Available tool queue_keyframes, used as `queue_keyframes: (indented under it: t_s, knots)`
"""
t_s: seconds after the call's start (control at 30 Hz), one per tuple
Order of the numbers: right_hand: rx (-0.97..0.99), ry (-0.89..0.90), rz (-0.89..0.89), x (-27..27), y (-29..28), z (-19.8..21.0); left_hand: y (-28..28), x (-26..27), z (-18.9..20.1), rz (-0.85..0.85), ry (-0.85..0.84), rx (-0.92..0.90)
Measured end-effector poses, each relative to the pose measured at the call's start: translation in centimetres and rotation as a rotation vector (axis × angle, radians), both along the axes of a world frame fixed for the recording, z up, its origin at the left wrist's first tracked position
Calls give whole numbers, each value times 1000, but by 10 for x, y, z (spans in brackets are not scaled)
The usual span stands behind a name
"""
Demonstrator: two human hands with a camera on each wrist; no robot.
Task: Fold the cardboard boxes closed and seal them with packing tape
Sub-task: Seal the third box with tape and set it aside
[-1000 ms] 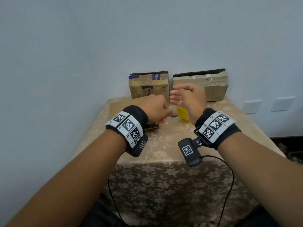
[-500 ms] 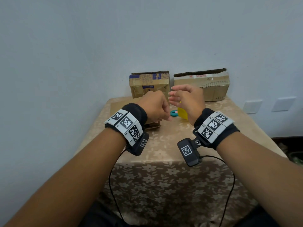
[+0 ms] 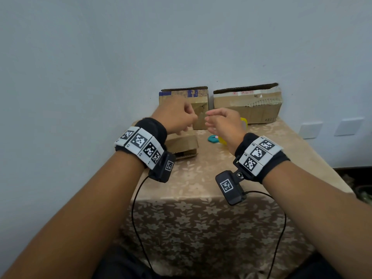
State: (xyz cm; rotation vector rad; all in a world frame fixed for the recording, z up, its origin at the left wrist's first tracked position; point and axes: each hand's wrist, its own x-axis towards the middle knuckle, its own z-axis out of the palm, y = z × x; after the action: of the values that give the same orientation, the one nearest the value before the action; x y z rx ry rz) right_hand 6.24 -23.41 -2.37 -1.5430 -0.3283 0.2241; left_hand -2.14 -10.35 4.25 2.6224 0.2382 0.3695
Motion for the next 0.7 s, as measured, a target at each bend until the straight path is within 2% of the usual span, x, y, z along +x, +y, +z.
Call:
queue_keyframes:
  t_s: [0.17, 0.27, 0.4, 0.57, 0.7]
  knots:
    - [-91, 6, 79, -7, 13, 4, 21, -5, 1, 142, -114, -19]
    - [-80, 112, 86, -9, 18, 6, 34, -10, 1, 185, -132, -52]
    - [-121, 251, 131, -13, 22, 5, 45, -13, -4, 204, -101, -52]
    - [-28, 226, 87, -12, 31, 5, 47, -18, -13, 121, -7, 22]
    - [32, 247, 56, -10, 40, 8, 49, -18, -19, 133, 70, 39]
